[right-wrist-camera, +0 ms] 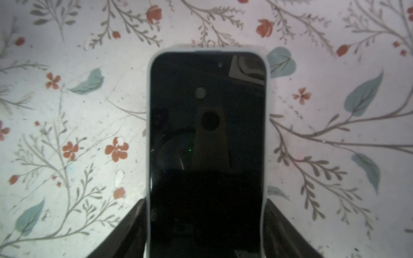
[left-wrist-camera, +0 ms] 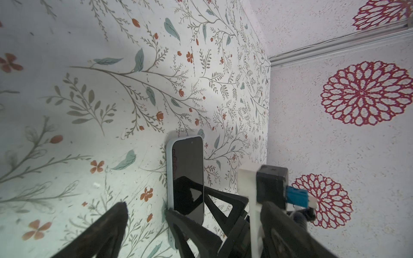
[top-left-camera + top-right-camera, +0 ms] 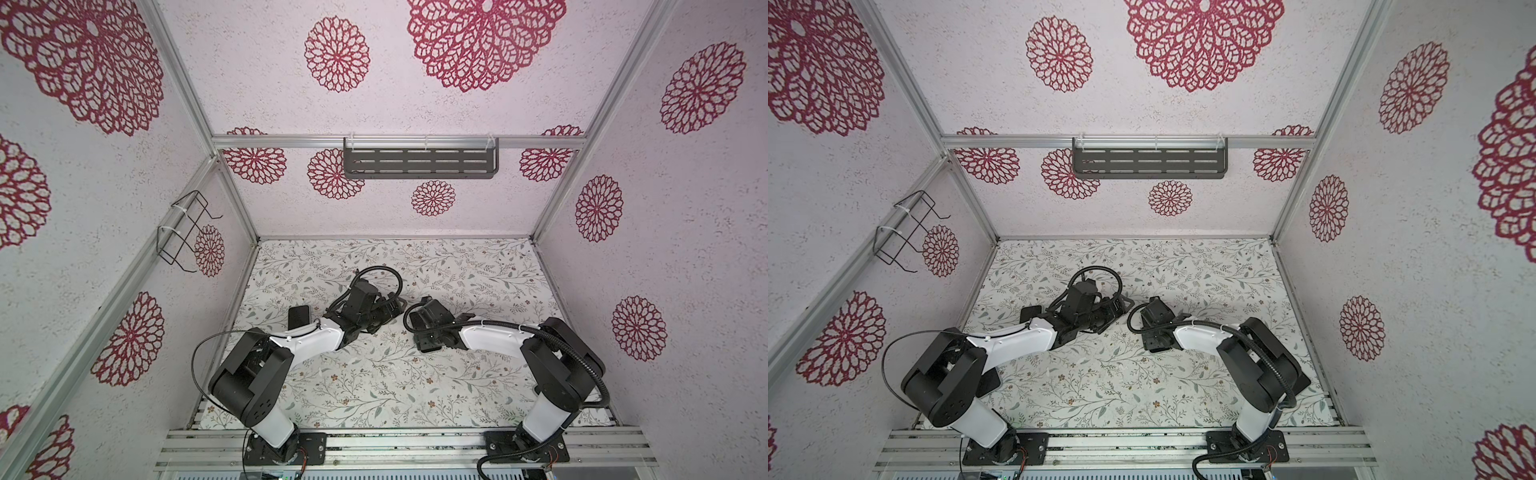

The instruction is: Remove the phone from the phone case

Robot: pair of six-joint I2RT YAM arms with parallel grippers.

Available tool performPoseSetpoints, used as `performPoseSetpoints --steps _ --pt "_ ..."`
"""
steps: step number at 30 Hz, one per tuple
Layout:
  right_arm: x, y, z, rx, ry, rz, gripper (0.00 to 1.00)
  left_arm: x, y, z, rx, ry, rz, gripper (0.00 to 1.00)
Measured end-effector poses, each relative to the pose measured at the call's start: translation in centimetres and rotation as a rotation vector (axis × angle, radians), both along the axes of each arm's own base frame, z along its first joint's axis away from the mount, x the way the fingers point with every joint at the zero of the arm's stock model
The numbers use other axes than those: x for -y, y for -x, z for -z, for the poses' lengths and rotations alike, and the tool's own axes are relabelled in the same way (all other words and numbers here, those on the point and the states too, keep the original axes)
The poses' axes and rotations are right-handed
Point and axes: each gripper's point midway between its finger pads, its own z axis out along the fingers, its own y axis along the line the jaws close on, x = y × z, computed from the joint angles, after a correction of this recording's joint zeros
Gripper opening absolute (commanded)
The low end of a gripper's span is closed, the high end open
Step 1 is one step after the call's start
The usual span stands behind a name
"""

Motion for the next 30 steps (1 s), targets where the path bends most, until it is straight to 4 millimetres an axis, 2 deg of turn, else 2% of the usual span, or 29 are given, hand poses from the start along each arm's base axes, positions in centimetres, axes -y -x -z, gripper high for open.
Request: performPoseSetpoints --steps 6,17,19,23,27,30 --pt "-0.3 0.8 -0.6 -0.003 -0.139 -0.027 0.46 0.5 0.7 1.7 -0.047 0.023 0.007 0.97" --pt "-3.6 2.4 -1.9 -0.027 -0.36 -0.131 0.43 2.6 1.2 3.8 -0.103 0.083 0.018 0.99" --pt "-3.8 2.8 -2.3 -0.027 -0.39 -0.143 0.43 2.7 1.2 4.0 -0.112 0.088 0.013 0.94" --pt "-4.3 3.2 -3.2 -0.02 -0.431 -0.168 0.43 3.0 0.9 3.6 -0.109 0.121 0.003 0.77" --pt "-4.5 3.2 -3.8 -0.013 -0.451 -0.174 0.43 3.3 0.8 3.1 -0.1 0.144 0.003 0.55" --pt "-4.5 3.2 -3.8 -0.013 -0.45 -0.173 0.43 3.3 0.9 3.2 -0.098 0.14 0.006 0.48"
